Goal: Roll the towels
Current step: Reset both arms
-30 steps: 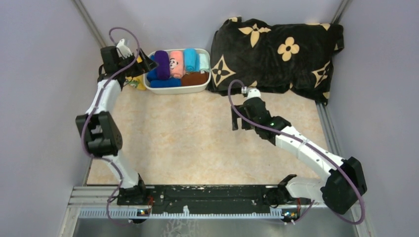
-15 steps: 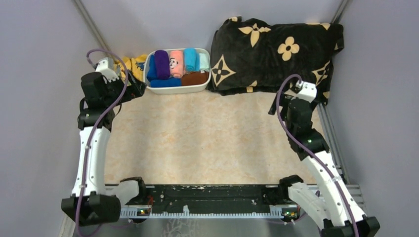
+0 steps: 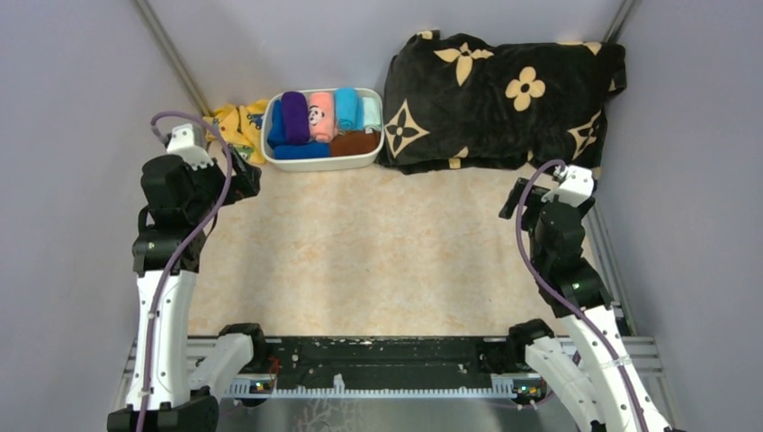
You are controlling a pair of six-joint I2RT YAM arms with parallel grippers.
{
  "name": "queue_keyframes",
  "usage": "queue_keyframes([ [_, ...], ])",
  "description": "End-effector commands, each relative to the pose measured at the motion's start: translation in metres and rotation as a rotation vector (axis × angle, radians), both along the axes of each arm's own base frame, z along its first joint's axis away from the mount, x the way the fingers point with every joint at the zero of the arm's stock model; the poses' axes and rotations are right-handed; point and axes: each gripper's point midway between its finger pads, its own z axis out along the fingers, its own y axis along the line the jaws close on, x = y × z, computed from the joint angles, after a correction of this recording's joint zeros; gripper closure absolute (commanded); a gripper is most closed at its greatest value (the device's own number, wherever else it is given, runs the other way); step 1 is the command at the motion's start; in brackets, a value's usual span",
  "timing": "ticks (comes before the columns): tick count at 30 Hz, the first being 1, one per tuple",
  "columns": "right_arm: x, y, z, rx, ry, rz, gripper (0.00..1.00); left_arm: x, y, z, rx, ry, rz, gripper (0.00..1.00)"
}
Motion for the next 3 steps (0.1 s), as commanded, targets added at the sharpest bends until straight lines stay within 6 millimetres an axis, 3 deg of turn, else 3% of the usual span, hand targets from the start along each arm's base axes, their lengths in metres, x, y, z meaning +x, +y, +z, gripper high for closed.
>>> queue_keyframes([
  [1, 0.0004, 0.005, 0.0133, 0.043, -0.06, 0.021, 0.01, -0.0039, -0.0053, -0.0171, -0.021, 0.038, -0.014, 0.0],
  [3, -0.0019, 0.0054, 0.0127, 0.047, -0.062, 0.026, 0.01, -0.003, -0.0072, -0.0194, -0.029, 0.04, -0.022, 0.0],
])
